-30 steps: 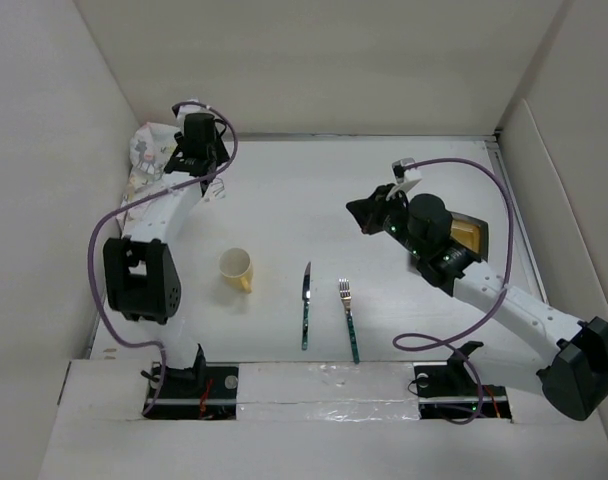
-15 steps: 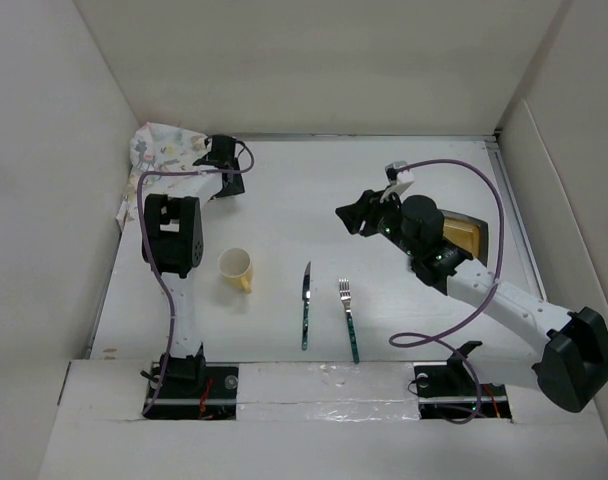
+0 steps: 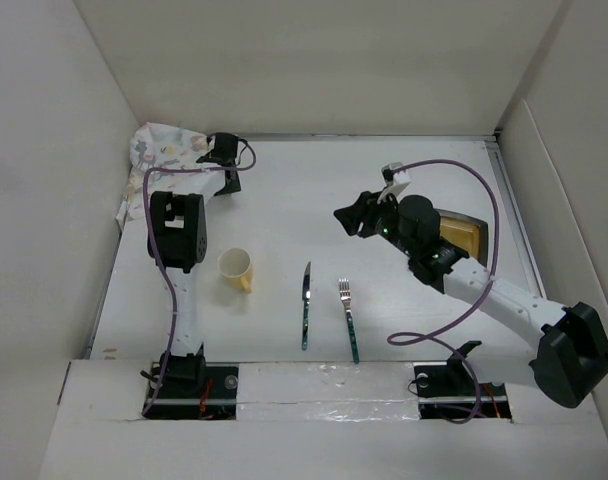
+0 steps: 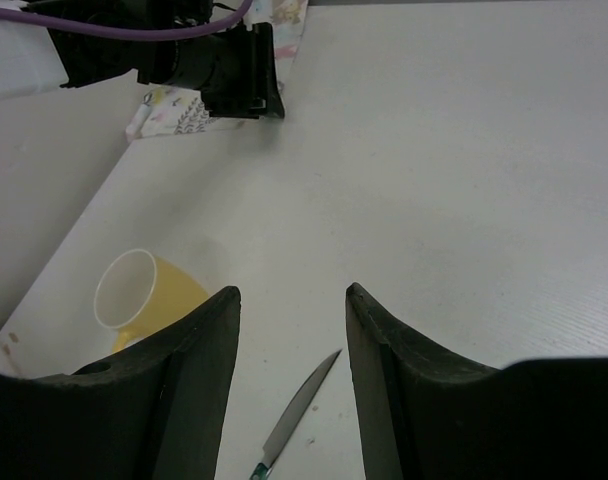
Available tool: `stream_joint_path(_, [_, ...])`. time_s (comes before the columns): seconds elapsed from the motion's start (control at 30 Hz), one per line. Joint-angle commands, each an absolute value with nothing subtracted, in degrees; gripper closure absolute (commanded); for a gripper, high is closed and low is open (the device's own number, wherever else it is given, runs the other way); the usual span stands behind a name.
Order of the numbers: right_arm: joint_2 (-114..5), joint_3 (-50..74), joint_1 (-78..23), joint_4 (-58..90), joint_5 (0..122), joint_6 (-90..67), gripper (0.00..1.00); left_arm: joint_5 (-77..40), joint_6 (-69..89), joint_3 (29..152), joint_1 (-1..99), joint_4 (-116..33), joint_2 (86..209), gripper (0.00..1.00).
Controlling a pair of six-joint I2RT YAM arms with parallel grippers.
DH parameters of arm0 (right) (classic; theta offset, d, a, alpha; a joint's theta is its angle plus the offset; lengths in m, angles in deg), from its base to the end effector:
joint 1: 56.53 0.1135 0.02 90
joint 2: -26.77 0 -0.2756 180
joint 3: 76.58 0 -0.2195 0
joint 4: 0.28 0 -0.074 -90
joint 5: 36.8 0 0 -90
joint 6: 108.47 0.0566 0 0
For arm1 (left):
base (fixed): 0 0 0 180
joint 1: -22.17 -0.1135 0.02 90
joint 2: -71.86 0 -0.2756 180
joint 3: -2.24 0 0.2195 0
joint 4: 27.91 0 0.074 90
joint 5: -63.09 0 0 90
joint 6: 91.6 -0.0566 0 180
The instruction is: Set the dinner table for one person
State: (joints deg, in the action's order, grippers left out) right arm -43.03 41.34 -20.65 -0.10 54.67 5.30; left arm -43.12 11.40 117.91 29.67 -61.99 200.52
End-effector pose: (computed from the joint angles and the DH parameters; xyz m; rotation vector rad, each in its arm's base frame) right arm 0.2193 0.1604 0.3247 -0.2068 1.7618 0.7880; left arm 0.4913 -0.0487 0.1854 -0.2445 2.3438 0.1651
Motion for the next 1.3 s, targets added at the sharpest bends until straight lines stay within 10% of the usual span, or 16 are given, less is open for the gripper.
stream_joint_path(0.0, [-42.4, 41.3, -22.1, -2.7, 54.5, 5.1, 0.48, -44.6, 10.8, 119.6, 29.5, -64.2, 201.8, 0.64])
stream_joint_path(0.17, [-41.7, 42.6, -25.6, -2.9, 56.0, 5.9, 0.48, -44.1, 11.1, 119.4, 29.5, -64.4, 201.1, 1.00])
stream_joint_path(0.83, [-44.1, 42.4, -26.9, -3.8, 56.5, 6.8, 0.48, -13.2, 14.0, 128.8, 37.9, -59.3, 181.6, 1.00])
stream_joint_path(1.13, [-47.3, 39.0, -25.1, -1.8, 56.0, 7.5, 0.36, -6.7, 24.3, 142.1, 45.8, -50.3, 196.7, 1.00])
stream_joint_path(1.2, [-47.0, 39.1, -24.5, -1.6, 54.3, 7.6, 0.36, -5.6, 28.9, 142.6, 45.8, -47.6, 200.8, 0.93])
stream_joint_path(1.23, [-46.9, 39.3, -24.5, -0.9, 54.1, 7.5, 0.42, -4.9, 29.7, 142.6, 45.8, -45.2, 201.7, 0.72])
stream_joint_path(1.27, [-46.9, 39.4, -24.5, -0.6, 53.6, 7.5, 0.65, -4.4, 30.1, 142.5, 45.8, -44.6, 203.2, 0.58])
